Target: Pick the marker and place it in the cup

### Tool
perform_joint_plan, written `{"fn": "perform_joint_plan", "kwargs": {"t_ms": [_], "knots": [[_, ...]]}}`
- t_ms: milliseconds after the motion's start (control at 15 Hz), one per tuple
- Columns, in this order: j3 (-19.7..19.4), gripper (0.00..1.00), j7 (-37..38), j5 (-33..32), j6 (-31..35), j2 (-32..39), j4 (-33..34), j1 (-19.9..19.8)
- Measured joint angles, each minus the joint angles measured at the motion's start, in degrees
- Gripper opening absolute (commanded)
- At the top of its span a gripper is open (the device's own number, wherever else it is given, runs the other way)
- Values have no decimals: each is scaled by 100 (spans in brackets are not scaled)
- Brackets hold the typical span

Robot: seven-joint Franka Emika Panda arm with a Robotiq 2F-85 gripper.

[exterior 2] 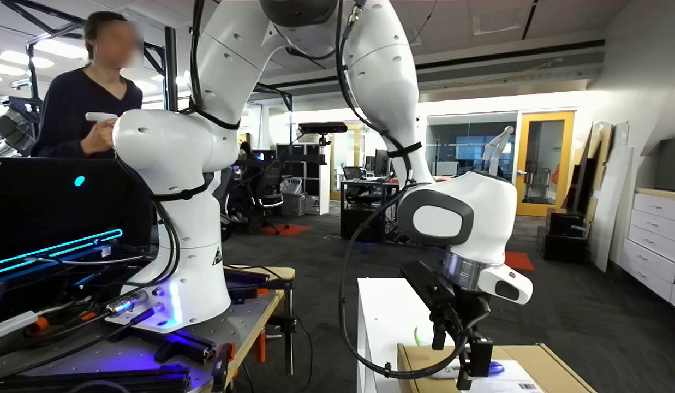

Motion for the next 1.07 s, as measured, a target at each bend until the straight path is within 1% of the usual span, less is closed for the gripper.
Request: {"fn": "perform_joint_plan", "kwargs": {"t_ms": [267,333,400,467,1067], "knots": [[0,100,2,0,22,152,54,-10],[0,75,4,0,28,186,57,-16],[1,72,5,0,42,214,64,-25],[0,67,10,0,56,226,70,-35],[34,8,44,-2,144,192,142,-65]]}}
